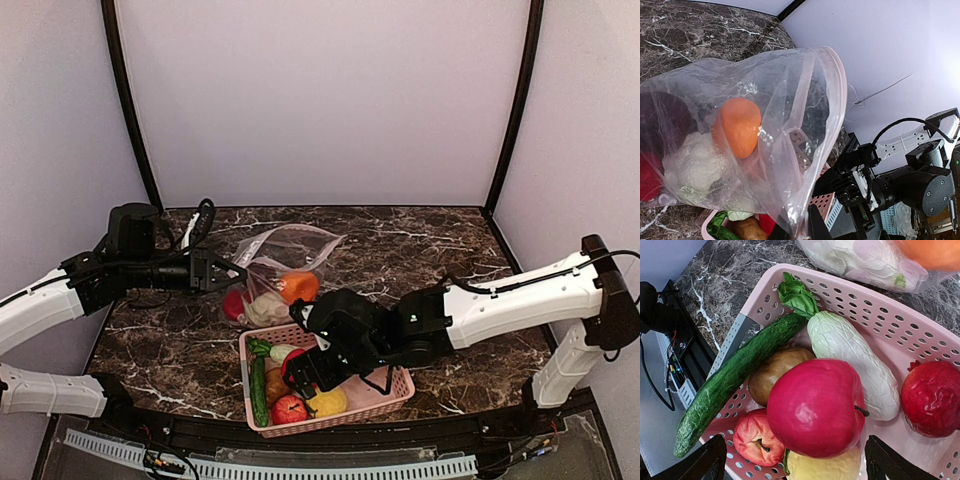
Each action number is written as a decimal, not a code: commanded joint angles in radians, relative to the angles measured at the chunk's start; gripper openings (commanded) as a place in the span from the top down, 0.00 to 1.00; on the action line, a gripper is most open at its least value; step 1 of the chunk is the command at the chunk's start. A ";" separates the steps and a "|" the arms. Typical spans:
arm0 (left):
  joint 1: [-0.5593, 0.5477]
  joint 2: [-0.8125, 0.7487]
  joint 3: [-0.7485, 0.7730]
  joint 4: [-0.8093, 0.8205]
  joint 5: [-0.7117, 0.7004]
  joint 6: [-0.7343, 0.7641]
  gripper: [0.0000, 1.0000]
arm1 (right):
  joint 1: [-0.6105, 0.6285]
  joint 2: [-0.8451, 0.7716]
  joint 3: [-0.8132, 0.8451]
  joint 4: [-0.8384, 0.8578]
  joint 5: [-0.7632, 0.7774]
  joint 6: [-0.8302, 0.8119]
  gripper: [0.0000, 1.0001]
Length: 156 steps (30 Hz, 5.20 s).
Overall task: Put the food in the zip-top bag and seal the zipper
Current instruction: Pick up the fake fruit from the bin, then place the fake fruit in the zipper food storage bag, then pass from the left arm to the right
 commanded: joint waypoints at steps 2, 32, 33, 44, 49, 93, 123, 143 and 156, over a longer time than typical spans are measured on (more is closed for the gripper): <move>0.004 -0.028 0.032 -0.006 0.008 0.003 0.99 | 0.014 0.056 0.053 -0.022 0.025 -0.024 0.06; 0.003 -0.033 0.039 -0.020 0.013 -0.001 0.99 | 0.017 0.186 0.129 -0.099 0.107 0.049 0.18; 0.003 -0.033 0.039 -0.021 0.013 -0.001 0.99 | 0.017 0.189 0.132 -0.098 0.107 0.051 0.19; 0.003 -0.046 0.031 -0.032 0.011 -0.001 0.99 | 0.015 0.134 0.099 -0.102 0.125 0.071 0.32; 0.004 -0.046 0.034 -0.031 0.010 -0.001 0.99 | 0.015 0.068 0.080 -0.104 0.119 0.062 0.33; 0.003 -0.018 0.068 -0.014 0.054 -0.002 0.99 | -0.347 0.096 0.468 -0.078 0.002 -0.285 0.37; 0.004 -0.017 0.067 -0.009 0.052 -0.009 0.99 | -0.358 0.248 0.641 -0.124 -0.287 -0.320 0.11; 0.004 -0.022 0.059 -0.017 0.038 -0.021 1.00 | -0.408 -0.049 0.420 -0.203 -0.016 -0.269 0.12; 0.004 -0.021 0.065 -0.033 0.027 -0.014 0.99 | -0.473 0.087 0.470 -0.240 0.010 -0.280 0.23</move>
